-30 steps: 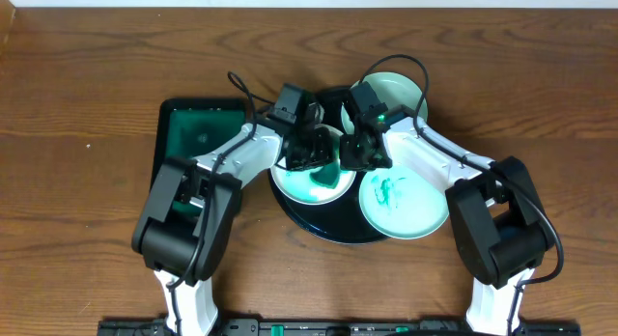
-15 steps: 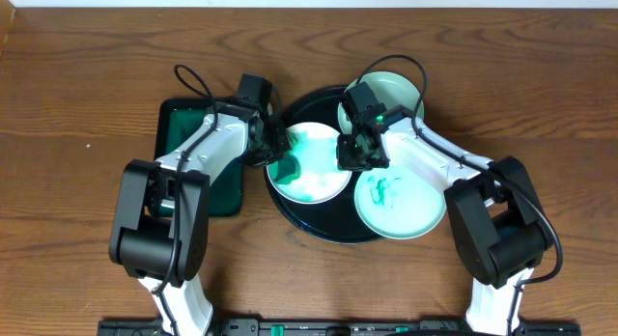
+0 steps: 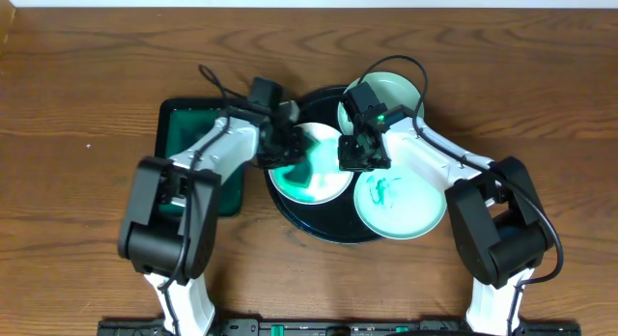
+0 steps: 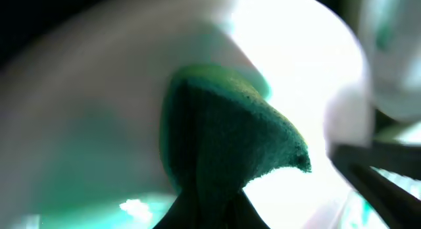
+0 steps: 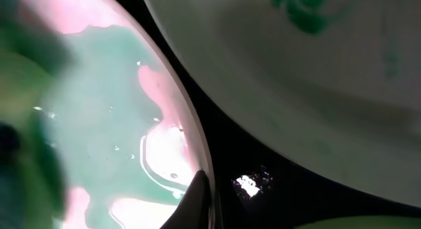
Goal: Clean dirty plates on tray and stack at the side
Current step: 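Scrub the white plate with the sponge in the left gripper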
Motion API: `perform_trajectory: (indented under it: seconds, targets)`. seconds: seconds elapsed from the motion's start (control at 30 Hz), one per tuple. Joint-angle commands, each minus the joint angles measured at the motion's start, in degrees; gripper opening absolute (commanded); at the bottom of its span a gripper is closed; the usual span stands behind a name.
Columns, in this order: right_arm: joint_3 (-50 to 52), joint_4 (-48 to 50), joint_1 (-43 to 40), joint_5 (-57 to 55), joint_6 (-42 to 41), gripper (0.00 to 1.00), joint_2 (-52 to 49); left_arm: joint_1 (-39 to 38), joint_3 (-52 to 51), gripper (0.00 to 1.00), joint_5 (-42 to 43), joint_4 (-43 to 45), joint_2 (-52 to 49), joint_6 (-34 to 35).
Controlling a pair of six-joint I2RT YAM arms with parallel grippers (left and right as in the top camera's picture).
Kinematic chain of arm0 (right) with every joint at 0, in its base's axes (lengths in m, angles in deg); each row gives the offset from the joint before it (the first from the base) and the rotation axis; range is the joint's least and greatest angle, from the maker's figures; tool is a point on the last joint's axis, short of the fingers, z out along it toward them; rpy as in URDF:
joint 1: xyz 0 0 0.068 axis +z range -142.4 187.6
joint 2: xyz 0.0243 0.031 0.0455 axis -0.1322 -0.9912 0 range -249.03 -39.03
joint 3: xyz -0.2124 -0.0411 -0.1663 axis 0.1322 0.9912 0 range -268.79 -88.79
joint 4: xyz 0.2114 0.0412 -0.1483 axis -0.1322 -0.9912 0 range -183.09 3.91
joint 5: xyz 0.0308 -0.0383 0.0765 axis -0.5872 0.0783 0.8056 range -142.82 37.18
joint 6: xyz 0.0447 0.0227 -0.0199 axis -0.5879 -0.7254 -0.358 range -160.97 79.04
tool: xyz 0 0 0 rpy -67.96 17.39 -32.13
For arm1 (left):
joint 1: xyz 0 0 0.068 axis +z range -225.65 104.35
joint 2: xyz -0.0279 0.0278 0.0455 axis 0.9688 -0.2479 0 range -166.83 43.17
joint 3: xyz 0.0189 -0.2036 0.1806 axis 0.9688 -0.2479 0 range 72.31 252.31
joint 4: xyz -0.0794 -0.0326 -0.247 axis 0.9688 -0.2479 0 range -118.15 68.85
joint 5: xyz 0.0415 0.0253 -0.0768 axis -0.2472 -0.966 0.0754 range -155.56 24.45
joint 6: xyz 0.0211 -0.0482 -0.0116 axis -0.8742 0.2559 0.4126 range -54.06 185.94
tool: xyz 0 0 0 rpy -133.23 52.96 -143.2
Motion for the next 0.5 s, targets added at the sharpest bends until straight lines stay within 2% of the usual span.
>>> perform_trajectory:
  seconds: [0.0,0.17,0.27,0.33,0.47]
  targets:
    - [0.68,-1.16,0.61,-1.09,0.83,0.01,-1.86,-5.70,-3.02,0.07,8.90,0.39,-4.24,-0.81]
    - [0.68,-1.29,0.61,-1.11,0.83,0.01,-1.86,-6.36,-3.02,0.07,11.41,2.03,-4.24,0.63]
    - [0.68,-1.25,0.61,-1.09,0.83,0.01,-1.86,-5.25,-3.02,0.07,10.03,2.01,-4.24,0.81]
    - [0.68,-1.29,0.61,-1.09,0.85,0.01,-1.86,-4.04,-3.02,0.07,5.46,1.86,-4.24,1.70]
    - [0.68,-1.29,0.61,-1.09,0.85,0.01,-1.86,-0.72,-3.02,0.07,-11.21,0.00,-4.20,5.22]
